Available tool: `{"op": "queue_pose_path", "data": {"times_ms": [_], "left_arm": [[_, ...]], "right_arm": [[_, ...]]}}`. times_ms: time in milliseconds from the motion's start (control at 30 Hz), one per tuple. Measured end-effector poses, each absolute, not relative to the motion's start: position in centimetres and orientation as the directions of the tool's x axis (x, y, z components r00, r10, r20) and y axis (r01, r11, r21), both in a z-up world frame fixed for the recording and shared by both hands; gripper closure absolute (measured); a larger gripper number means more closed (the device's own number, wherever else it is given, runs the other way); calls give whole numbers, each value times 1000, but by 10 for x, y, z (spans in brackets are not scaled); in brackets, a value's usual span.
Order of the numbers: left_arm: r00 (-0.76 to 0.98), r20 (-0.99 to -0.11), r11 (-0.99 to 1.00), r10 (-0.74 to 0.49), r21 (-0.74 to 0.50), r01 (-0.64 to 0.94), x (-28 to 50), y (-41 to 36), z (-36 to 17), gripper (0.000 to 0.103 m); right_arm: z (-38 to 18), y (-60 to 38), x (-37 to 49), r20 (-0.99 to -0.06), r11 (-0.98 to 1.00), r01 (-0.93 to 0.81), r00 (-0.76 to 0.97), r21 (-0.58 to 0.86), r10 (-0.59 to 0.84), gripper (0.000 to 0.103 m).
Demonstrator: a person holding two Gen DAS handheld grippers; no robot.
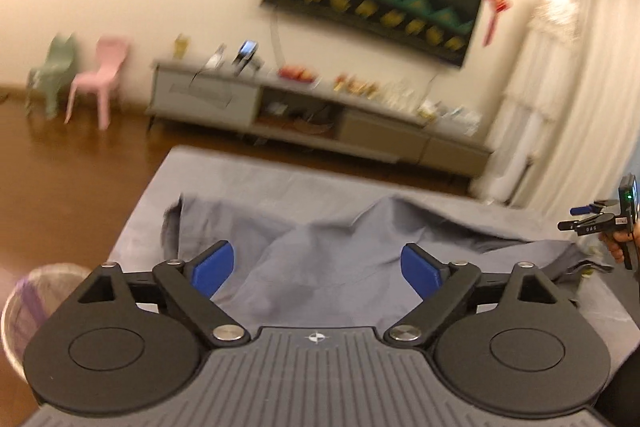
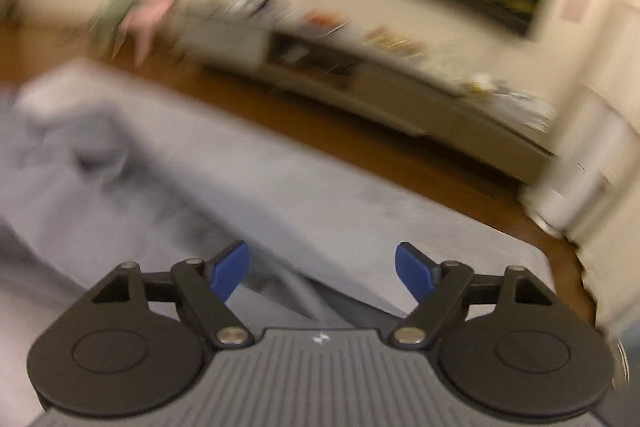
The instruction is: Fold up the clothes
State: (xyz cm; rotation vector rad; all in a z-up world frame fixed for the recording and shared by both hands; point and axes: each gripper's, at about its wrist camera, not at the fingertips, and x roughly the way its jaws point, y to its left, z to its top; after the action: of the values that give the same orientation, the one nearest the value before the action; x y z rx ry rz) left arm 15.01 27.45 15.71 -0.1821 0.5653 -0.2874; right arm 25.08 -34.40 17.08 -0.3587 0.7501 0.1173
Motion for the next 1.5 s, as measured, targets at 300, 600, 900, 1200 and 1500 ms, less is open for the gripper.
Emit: {"op": "queue_pose_path", "data": {"times_ms": [300, 600, 900, 1200, 1500], "left_arm": [[690, -646, 946, -325, -214, 245, 192, 249, 102, 12], [698, -638, 944, -324, -171, 282, 181, 265, 88, 12], [740, -588, 923, -327, -367, 116, 253, 313, 92, 11], [595, -795, 986, -120, -167, -25, 396, 257, 32, 6], [615, -786, 993, -61, 12, 114, 417, 205, 26, 88]], "right_arm": [[90, -289, 365, -902, 822, -461, 409, -335, -138, 92], [210, -304, 348, -602, 837, -223, 784, -499, -149, 100], [156, -356, 344, -576, 863, 0, 744, -506, -338, 90], [93, -375, 267, -716, 944, -73, 671, -321, -192, 46], [45, -445, 242, -793, 979, 95, 574, -182, -204, 43]]}}
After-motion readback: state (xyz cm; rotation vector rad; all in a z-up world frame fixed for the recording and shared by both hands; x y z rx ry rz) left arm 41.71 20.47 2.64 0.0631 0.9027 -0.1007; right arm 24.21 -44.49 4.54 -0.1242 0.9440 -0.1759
